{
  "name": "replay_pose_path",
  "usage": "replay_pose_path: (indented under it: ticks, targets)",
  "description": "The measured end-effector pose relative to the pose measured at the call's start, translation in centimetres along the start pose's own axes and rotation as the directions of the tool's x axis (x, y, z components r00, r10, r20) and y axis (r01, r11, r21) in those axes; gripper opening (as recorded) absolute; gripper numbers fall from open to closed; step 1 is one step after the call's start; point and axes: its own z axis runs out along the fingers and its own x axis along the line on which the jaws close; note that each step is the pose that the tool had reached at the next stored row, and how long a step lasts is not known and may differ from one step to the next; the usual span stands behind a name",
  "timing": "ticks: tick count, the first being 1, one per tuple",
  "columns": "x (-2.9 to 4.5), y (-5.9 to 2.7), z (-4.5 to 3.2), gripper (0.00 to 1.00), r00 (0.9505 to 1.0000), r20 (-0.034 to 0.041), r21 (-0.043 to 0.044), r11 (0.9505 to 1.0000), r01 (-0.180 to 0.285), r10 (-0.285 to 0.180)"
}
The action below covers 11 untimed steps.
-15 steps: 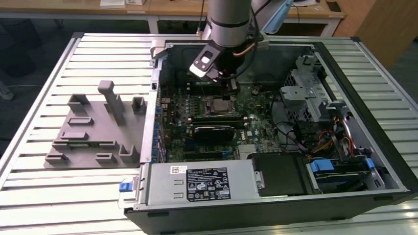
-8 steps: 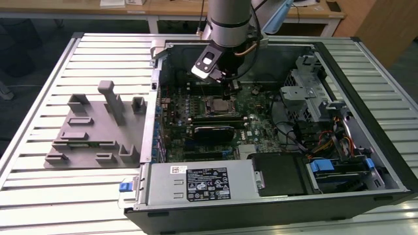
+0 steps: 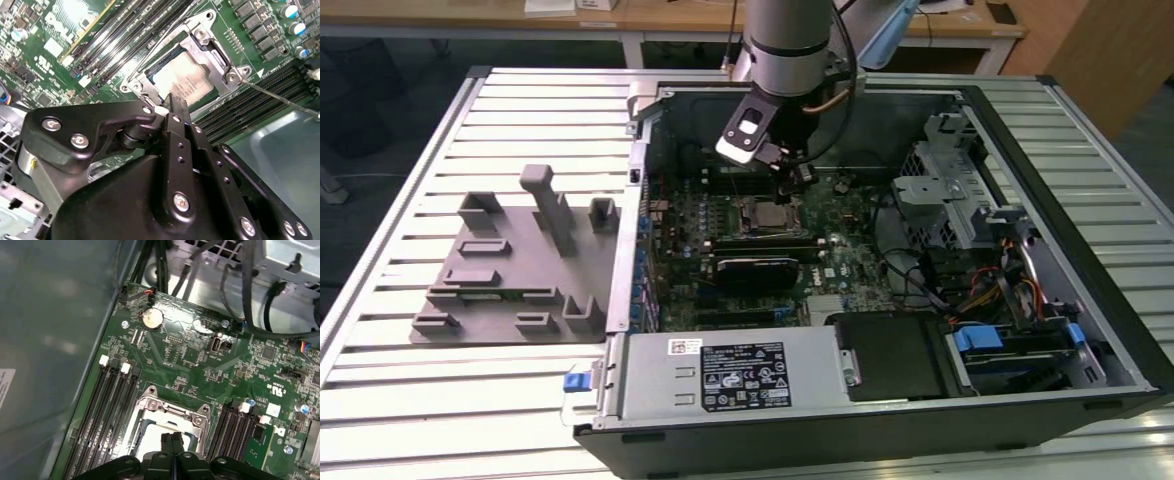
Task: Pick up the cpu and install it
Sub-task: 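Close the cpu cover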
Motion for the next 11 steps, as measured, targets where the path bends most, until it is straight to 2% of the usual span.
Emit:
replay_pose_path:
  ticks: [6,11]
  targets:
    - [0.00,0.00,0.00,0.11,0.9978,-0.0004,-0.0014,0.9978,0.066,-0.066]
    - [0.00,0.00,0.00,0.11,0.9919,0.0002,-0.0024,0.9919,0.127,-0.127]
